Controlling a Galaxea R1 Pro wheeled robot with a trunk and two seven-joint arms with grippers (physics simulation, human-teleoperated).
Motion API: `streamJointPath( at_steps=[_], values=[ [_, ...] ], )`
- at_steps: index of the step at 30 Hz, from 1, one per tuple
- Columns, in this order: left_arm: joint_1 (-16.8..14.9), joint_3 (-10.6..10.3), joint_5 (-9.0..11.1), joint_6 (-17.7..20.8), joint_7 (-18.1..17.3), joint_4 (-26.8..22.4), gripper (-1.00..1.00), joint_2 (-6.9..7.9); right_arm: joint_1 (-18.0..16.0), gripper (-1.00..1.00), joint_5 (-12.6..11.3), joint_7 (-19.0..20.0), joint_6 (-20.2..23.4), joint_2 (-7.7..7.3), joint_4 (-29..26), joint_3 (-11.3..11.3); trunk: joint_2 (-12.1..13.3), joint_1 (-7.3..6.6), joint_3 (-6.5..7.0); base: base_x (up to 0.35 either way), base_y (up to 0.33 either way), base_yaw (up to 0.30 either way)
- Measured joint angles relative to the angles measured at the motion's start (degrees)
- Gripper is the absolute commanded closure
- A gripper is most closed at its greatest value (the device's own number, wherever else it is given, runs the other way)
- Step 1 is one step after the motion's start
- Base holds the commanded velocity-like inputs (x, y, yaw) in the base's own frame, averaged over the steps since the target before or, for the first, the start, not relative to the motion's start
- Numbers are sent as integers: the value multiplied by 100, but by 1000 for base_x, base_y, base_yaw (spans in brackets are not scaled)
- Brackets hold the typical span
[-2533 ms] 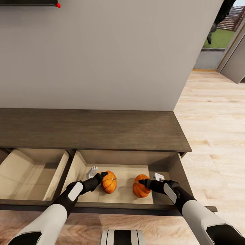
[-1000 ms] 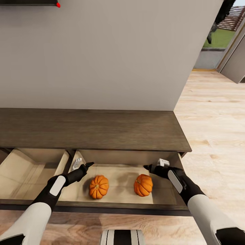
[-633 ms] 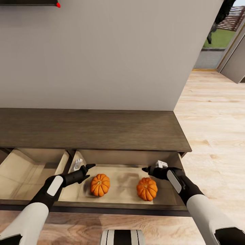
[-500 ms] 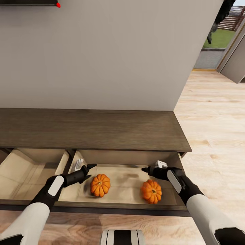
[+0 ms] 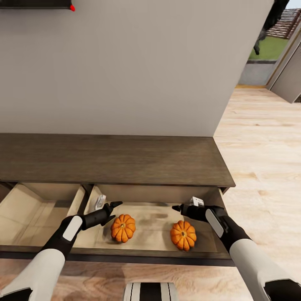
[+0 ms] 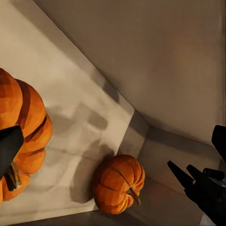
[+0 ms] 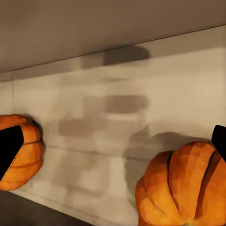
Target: Place each of the two pumpkins and all three candles from the living room inside a cabinet in the living room (use any cabinet), then make sure every cabinet is closed, and position the cauldron so it is next to a table in the living room.
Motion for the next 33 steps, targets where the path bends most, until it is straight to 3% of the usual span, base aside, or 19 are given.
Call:
streamJointPath(
  at_steps=[1,3,5,8,11,18,33],
  values=[
    [0,-5,-1,0,0,-2,-100,-9,0,-100,0,0,0,2,2,0,1,-3,22,0,0,0],
    [0,-280,-7,-1,2,-16,-100,-56,0,-100,0,0,0,13,10,0,4,-8,66,0,0,0],
    [0,-784,-5,-19,5,-21,-100,-72,0,-100,0,6,0,23,16,4,7,-13,111,0,0,0],
    [0,-1264,1,-32,-11,-29,-100,-71,0,-100,0,22,0,29,28,8,11,-21,177,0,0,0],
    [0,-1368,5,-35,-17,-32,-100,-70,0,-100,-6,32,0,31,65,9,15,-28,244,0,0,0],
    [-1,-1374,13,-31,-18,-198,-100,-57,0,-100,-23,147,55,31,87,9,24,-46,399,0,0,0],
    [0,-1376,13,-27,-18,-296,-100,-35,0,-100,-26,150,287,31,109,9,624,-375,668,0,0,0]
  ],
)
